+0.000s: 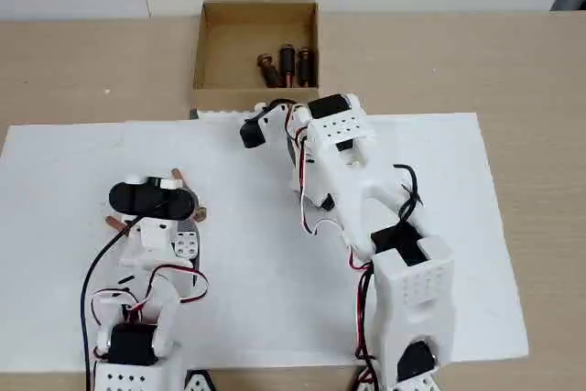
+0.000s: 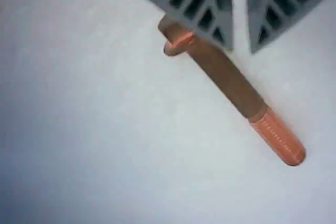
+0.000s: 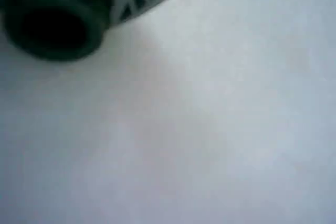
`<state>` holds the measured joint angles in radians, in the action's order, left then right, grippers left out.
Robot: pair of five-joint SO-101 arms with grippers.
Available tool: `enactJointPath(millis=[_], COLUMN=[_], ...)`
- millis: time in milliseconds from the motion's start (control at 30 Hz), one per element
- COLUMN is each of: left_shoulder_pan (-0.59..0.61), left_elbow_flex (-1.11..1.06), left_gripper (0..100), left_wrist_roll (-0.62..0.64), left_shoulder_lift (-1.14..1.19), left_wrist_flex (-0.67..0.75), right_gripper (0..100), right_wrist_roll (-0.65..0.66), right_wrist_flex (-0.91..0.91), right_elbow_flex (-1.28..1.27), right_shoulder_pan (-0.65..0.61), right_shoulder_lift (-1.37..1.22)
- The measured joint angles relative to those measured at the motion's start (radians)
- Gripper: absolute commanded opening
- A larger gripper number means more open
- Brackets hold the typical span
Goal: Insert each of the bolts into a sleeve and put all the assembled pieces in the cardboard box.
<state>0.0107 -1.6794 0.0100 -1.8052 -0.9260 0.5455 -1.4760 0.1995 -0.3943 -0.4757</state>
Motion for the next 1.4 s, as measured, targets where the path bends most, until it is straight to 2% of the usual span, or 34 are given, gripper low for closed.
enactJointPath(millis=[300, 467, 733, 933, 1167, 1400], left_shoulder_pan=[0.0, 0.0, 0.002, 0.118, 0.166, 0.172], left_elbow_flex=[0.0, 0.0, 0.0, 0.06, 0.209, 0.23], left_gripper=[1, 1, 1, 1, 1, 1], left_wrist_roll=[0.0, 0.0, 0.0, 0.0, -0.003, -0.071], left_shoulder_lift=[0.0, 0.0, 0.0, 0.0, 0.0, 0.0], left_wrist_flex=[0.0, 0.0, 0.0, -0.002, -0.175, -0.207], right_gripper=[1.0, 1.0, 1.0, 1.0, 0.9, 0.9], right_wrist_roll=[-0.032, -0.106, -0.298, -0.39, -0.397, -0.397], right_wrist_flex=[-0.155, -0.212, -0.221, -0.224, -0.115, -0.02], right_elbow_flex=[-0.003, -0.035, -0.233, -0.471, -0.729, -0.784], right_shoulder_pan=[-0.005, 0.002, 0.037, 0.046, 0.207, 0.388], right_shoulder_lift=[0.259, 0.388, 0.701, 0.99, 1.192, 1.221])
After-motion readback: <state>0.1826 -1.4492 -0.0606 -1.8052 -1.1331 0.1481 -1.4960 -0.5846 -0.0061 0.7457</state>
